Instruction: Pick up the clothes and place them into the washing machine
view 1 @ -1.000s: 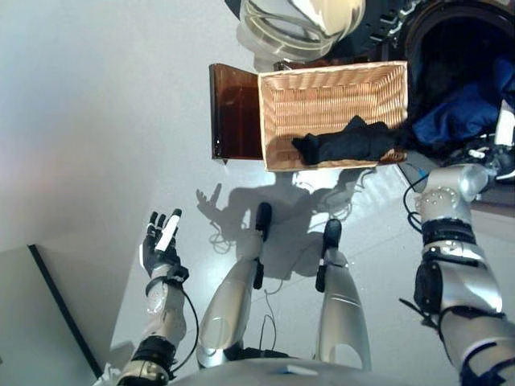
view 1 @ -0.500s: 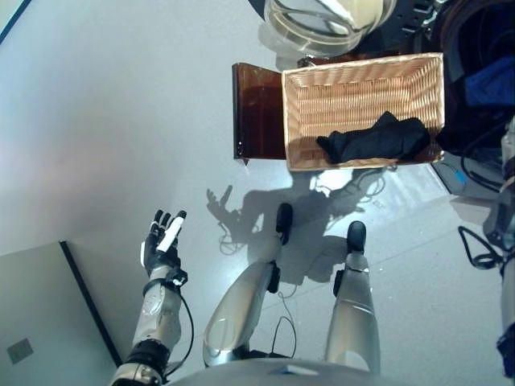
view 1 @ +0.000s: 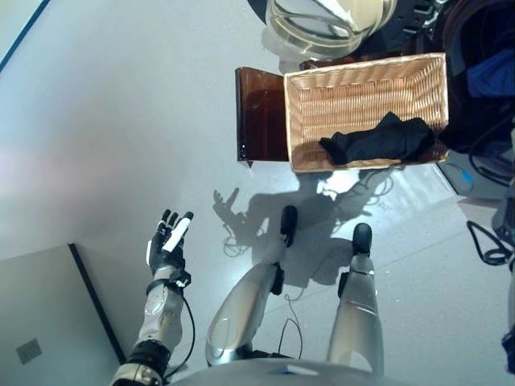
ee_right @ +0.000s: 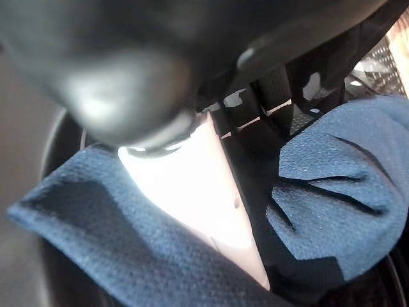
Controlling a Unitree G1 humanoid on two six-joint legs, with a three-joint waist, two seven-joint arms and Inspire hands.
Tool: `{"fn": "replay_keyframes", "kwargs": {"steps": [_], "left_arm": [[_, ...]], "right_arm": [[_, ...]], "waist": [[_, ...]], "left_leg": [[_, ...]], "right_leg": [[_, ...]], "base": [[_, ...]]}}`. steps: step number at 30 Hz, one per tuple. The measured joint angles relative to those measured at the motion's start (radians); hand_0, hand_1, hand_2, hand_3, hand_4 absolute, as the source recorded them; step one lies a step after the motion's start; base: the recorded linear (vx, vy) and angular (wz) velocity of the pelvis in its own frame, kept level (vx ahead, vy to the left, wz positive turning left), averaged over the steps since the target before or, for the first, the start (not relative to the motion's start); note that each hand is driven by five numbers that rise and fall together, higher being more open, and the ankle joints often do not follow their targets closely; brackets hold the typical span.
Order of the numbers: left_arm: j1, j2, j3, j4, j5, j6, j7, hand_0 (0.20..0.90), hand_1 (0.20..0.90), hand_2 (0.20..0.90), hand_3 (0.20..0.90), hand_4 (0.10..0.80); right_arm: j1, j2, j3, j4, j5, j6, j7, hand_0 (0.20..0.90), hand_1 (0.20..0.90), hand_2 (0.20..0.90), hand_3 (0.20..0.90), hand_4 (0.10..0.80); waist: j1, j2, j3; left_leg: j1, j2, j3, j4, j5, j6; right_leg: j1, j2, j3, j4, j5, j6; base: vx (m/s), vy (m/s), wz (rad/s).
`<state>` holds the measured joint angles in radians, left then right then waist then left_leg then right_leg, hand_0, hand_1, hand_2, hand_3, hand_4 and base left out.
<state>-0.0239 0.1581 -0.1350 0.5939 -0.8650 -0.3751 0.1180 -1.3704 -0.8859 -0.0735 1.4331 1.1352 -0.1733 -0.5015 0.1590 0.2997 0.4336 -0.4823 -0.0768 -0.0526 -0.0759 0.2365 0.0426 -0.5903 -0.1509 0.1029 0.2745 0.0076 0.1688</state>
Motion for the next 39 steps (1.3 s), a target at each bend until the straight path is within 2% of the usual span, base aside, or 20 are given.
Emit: {"fn": "replay_keyframes", "kwargs": {"steps": [5,8,13,17,25,39], "left_arm": [[0.006,0.007,-0.009,-0.019,-0.017,0.000,-0.008,0.900,0.900,0.900,0.900,0.800],[0.013,0.005,-0.056,-0.029,-0.040,0.000,-0.010,0.900,0.900,0.900,0.900,0.800],[0.022,0.005,-0.085,-0.054,-0.056,0.000,-0.029,0.900,0.900,0.900,0.900,0.800],[0.024,0.005,-0.093,-0.062,-0.070,0.000,-0.032,0.900,0.900,0.900,0.900,0.800],[0.026,0.004,-0.160,-0.100,-0.089,0.000,-0.034,0.900,0.900,0.900,0.900,0.800],[0.030,0.005,-0.162,-0.162,-0.102,-0.002,-0.033,0.900,0.900,0.900,0.900,0.800]], "right_arm": [[0.006,0.042,-0.047,-0.084,0.002,-0.066,-0.019,0.200,0.200,0.200,0.200,0.300],[0.014,0.053,-0.088,-0.150,0.001,-0.137,-0.029,0.200,0.200,0.200,0.200,0.300],[0.022,0.057,-0.105,-0.162,0.001,-0.177,-0.050,0.200,0.200,0.200,0.200,0.300],[0.021,0.055,-0.112,-0.163,-0.011,-0.178,-0.051,0.200,0.200,0.200,0.200,0.300],[0.001,0.054,-0.071,-0.179,-0.045,-0.174,-0.067,0.200,0.200,0.200,0.200,0.300],[-0.082,0.011,-0.004,-0.170,-0.037,-0.174,-0.090,0.200,0.200,0.200,0.200,0.300]], "waist": [[0.002,0.016,-0.012],[0.023,0.043,-0.033],[0.024,0.047,-0.036],[0.022,0.048,-0.036],[0.023,0.048,-0.037],[0.027,0.048,-0.036]], "left_leg": [[-0.010,-0.011,0.022,-0.001,-0.002,0.002],[-0.035,-0.013,0.035,-0.001,0.000,0.001],[-0.034,-0.019,0.041,-0.001,0.006,0.009],[-0.035,-0.022,0.048,-0.001,0.004,0.006],[-0.073,-0.023,0.060,0.003,0.005,-0.003],[-0.126,-0.031,0.075,0.003,0.007,-0.007]], "right_leg": [[-0.058,-0.006,0.028,0.077,-0.037,-0.003],[-0.105,-0.004,0.041,0.114,-0.047,0.000],[-0.143,-0.004,0.053,0.191,-0.097,-0.009],[-0.179,0.000,0.070,0.248,-0.128,-0.019],[-0.244,0.008,0.086,0.299,-0.143,-0.029],[-0.320,0.008,0.106,0.337,-0.156,-0.029]], "base": [[-0.017,0.008,-0.06],[0.000,0.015,-0.06],[-0.006,-0.013,0.04],[0.000,-0.012,-0.02],[0.000,-0.004,0.00],[0.001,0.004,0.00]]}}
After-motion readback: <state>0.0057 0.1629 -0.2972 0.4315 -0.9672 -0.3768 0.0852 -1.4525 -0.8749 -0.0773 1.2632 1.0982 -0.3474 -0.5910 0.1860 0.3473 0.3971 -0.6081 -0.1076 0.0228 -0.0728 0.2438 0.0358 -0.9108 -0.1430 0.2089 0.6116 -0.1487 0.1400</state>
